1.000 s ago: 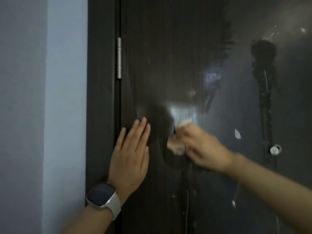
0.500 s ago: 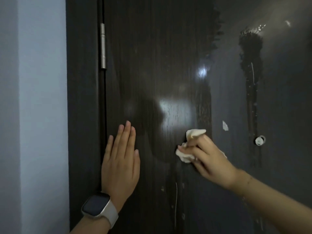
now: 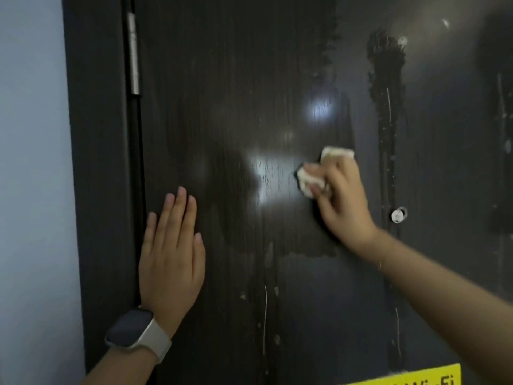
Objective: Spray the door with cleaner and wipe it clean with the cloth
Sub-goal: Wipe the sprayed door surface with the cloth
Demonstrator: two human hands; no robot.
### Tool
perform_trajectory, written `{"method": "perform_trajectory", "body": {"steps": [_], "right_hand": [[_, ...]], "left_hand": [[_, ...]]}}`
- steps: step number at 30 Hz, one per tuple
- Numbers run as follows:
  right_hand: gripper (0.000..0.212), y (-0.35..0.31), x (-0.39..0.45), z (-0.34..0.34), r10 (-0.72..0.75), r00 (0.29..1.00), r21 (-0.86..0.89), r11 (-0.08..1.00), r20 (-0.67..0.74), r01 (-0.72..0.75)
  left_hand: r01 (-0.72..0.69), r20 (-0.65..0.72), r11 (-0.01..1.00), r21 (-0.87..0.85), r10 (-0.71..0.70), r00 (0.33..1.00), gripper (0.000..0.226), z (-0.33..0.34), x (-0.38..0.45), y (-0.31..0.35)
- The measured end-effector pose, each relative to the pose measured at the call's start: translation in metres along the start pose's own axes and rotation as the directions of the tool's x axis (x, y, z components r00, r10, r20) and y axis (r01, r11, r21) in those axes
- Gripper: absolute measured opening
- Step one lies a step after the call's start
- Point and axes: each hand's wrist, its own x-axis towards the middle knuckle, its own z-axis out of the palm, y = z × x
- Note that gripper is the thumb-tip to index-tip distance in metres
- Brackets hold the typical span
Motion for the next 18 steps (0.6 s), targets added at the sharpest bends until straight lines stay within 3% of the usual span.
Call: {"method": "perform_trajectory", "body": {"steps": [4, 6, 8, 9, 12, 14, 18], "right_hand": [[0.027, -0.019, -0.1, 0.0, -0.068, 0.977, 0.065, 0.996, 0.202, 0.056], [0.027, -0.021, -0.122, -0.002, -0.104, 0.966, 0.076, 0.993, 0.236, 0.088], [0.023, -0.027, -0.129, -0.003, -0.011, 0.988, 0.092, 0.996, 0.157, -0.004], [0.019, -0.034, -0.131, -0.001, 0.115, 0.991, 0.125, 0.984, 0.072, -0.123], [0.021, -0.066, -0.14, 0.019, 0.446, 0.884, 0.282, 0.874, -0.144, -0.395], [0.021, -0.089, -0.161, 0.034, 0.493, 0.85, 0.297, 0.853, -0.184, -0.43], [0.02, -0.123, -0.23, 0.05, 0.493, 0.863, 0.252, 0.854, -0.114, -0.454]], "left_hand": [[0.121, -0.031, 0.986, -0.117, -0.125, 0.992, 0.053, -0.001, -0.01, 0.016], [0.157, 0.003, 0.971, -0.181, -0.159, 0.987, 0.055, -0.002, -0.025, 0.025], [0.179, 0.057, 0.958, -0.226, -0.17, 0.984, 0.056, -0.003, -0.05, 0.032], [0.201, 0.089, 0.947, -0.248, -0.185, 0.979, 0.057, -0.003, -0.065, 0.035], [0.282, 0.227, 0.924, -0.259, -0.226, 0.947, 0.062, -0.006, -0.111, 0.04], [0.277, 0.311, 0.938, -0.208, -0.205, 0.928, 0.066, -0.01, -0.138, 0.037], [0.247, 0.406, 0.962, -0.113, -0.182, 0.895, 0.074, -0.014, -0.173, 0.023]]}}
